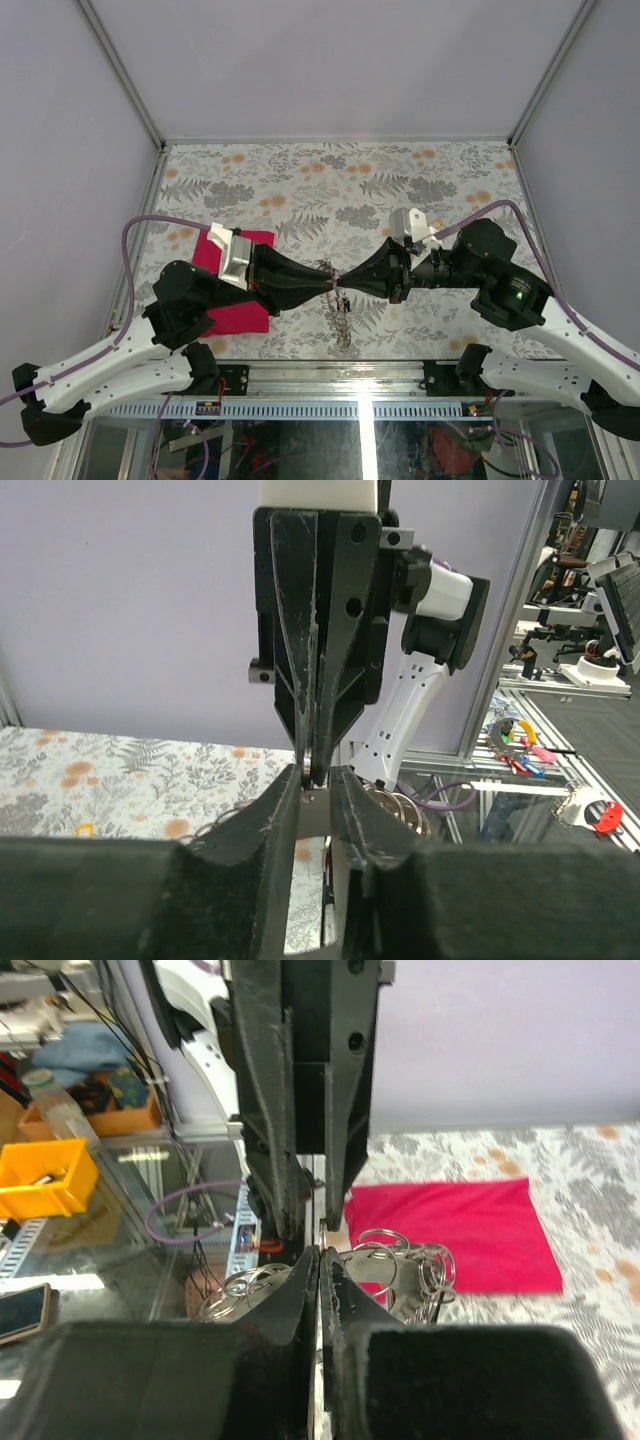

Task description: Put the keys on the keyring

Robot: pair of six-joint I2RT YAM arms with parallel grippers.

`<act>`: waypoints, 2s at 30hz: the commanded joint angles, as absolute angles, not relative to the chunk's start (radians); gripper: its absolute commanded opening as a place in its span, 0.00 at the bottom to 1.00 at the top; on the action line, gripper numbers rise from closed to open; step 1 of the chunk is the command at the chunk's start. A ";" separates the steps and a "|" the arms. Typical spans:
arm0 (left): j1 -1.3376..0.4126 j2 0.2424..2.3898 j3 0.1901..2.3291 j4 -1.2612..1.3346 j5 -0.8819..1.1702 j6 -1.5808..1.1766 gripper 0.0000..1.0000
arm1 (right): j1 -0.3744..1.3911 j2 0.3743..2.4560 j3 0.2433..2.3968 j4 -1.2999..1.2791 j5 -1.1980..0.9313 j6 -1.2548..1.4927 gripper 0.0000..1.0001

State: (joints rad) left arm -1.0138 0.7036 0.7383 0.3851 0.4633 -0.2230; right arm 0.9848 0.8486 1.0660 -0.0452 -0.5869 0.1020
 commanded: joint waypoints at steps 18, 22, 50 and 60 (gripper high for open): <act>-1.013 0.717 0.765 0.216 0.411 -0.110 0.33 | 0.990 1.183 1.688 -1.113 -0.405 -0.250 0.00; -1.013 0.744 0.760 0.208 0.428 -0.107 0.33 | 0.990 1.245 1.767 -1.214 -0.365 -0.262 0.00; -1.014 0.902 0.824 0.218 0.554 -0.083 0.30 | 1.011 1.292 1.796 -1.206 -0.477 -0.283 0.00; -1.014 0.925 0.834 0.224 0.567 -0.083 0.26 | 1.013 1.287 1.776 -1.184 -0.497 -0.281 0.00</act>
State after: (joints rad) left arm -1.0138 0.9211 0.7910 0.1856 0.5468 -0.0975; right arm 1.0008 1.2942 1.7668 -1.2430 -0.4587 -0.2798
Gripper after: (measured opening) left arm 0.279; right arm 0.009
